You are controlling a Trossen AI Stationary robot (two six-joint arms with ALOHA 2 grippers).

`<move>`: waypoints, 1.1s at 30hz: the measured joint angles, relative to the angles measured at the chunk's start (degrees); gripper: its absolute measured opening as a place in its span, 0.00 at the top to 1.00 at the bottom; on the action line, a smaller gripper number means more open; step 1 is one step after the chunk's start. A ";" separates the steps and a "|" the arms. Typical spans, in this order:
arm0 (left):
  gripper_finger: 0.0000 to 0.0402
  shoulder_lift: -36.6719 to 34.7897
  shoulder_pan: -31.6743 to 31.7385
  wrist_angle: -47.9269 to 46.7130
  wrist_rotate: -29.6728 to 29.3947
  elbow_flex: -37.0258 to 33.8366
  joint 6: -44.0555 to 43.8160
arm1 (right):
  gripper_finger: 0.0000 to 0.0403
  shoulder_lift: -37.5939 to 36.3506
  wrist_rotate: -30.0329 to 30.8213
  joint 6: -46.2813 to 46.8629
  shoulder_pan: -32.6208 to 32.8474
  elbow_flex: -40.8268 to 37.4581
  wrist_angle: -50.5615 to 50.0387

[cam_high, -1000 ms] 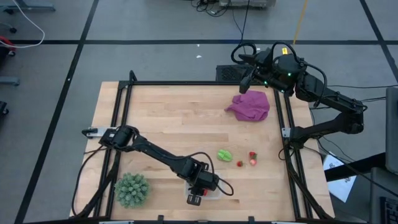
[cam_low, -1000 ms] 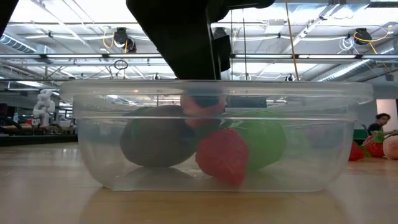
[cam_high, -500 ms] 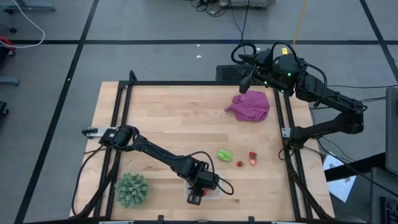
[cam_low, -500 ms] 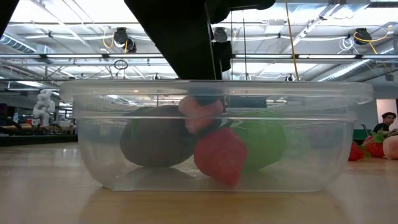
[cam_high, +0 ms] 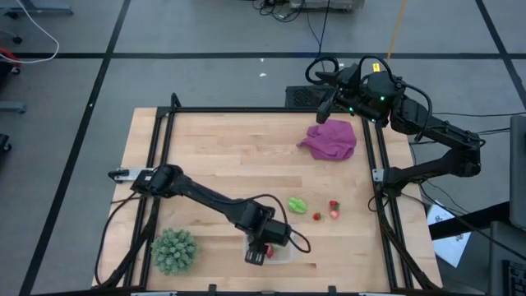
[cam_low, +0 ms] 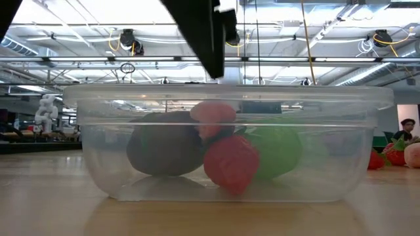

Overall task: Pick and placing Produce into tupperware
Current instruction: Put the green starfruit into the transparent bin

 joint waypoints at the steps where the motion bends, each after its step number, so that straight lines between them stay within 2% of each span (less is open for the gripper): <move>1: 0.52 -0.01 -0.01 -1.52 -1.35 1.16 0.73 | 0.34 0.00 -0.02 0.02 0.00 0.00 0.00; 6: 0.53 -0.06 0.02 -7.99 -10.29 4.99 5.95 | 0.34 -0.02 0.02 -0.75 0.00 0.00 0.00; 10: 0.53 -0.08 2.02 -8.82 -13.44 5.03 10.97 | 0.34 -0.02 0.02 -2.15 0.00 0.00 0.00; 15: 0.54 -0.08 6.63 -8.68 -13.29 5.03 15.11 | 0.34 -0.02 0.64 -4.97 0.00 0.00 0.00; 20: 0.54 -0.08 11.21 -5.15 -10.01 4.31 19.94 | 0.34 -0.04 0.68 -7.39 -0.02 0.00 0.00; 26: 0.54 -0.03 13.03 2.37 -8.82 1.66 29.41 | 0.34 -0.04 0.68 -9.73 -0.16 0.00 0.02; 33: 0.53 0.03 15.24 7.46 -7.31 0.09 34.36 | 0.34 -0.04 0.70 -12.89 -0.55 0.00 0.07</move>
